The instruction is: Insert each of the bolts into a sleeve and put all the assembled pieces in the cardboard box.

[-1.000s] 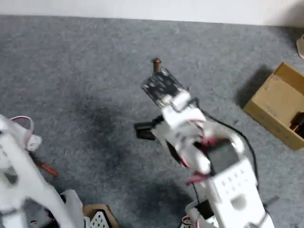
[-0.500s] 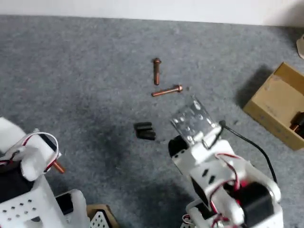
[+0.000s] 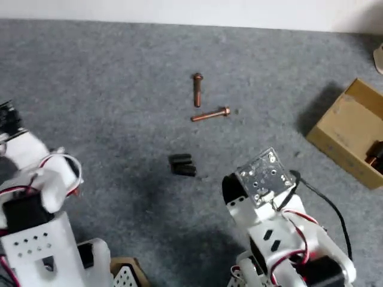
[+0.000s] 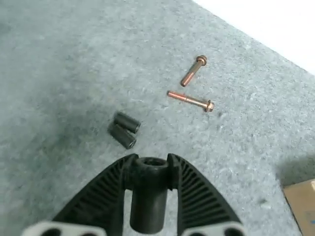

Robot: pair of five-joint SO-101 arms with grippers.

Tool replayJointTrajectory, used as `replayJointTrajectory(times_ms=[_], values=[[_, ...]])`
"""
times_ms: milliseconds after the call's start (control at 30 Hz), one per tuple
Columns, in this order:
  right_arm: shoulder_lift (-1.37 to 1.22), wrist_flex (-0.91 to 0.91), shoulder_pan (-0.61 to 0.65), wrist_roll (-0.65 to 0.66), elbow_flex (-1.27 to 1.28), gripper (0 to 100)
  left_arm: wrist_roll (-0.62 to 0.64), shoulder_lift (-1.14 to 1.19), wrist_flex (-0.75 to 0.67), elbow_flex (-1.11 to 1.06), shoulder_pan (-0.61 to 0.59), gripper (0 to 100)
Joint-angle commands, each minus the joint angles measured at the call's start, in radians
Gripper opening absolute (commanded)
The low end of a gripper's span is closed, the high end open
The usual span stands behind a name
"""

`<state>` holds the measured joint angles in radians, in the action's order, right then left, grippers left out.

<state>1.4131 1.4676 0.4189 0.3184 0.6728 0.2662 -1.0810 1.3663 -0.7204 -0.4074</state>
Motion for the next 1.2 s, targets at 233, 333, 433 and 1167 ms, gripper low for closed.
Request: replayJointTrajectory(times_ms=[233,333,433,1167], values=[[0.154,-0.234,-0.001,-0.063,0.145,0.5,-0.187,-0.010,-0.230,-0.028,0.249,1],[0.199,-0.286,0.024,-0.063,0.186,0.5,-0.189,-0.010,-0.315,-0.033,0.294,1],[0.245,-0.343,0.045,-0.063,0.255,0.5,-0.193,-0.002,-0.364,-0.025,0.344,1],[0.423,-0.493,0.042,-0.044,0.618,0.5,0.061,-0.012,-0.710,-0.133,0.716,1]])
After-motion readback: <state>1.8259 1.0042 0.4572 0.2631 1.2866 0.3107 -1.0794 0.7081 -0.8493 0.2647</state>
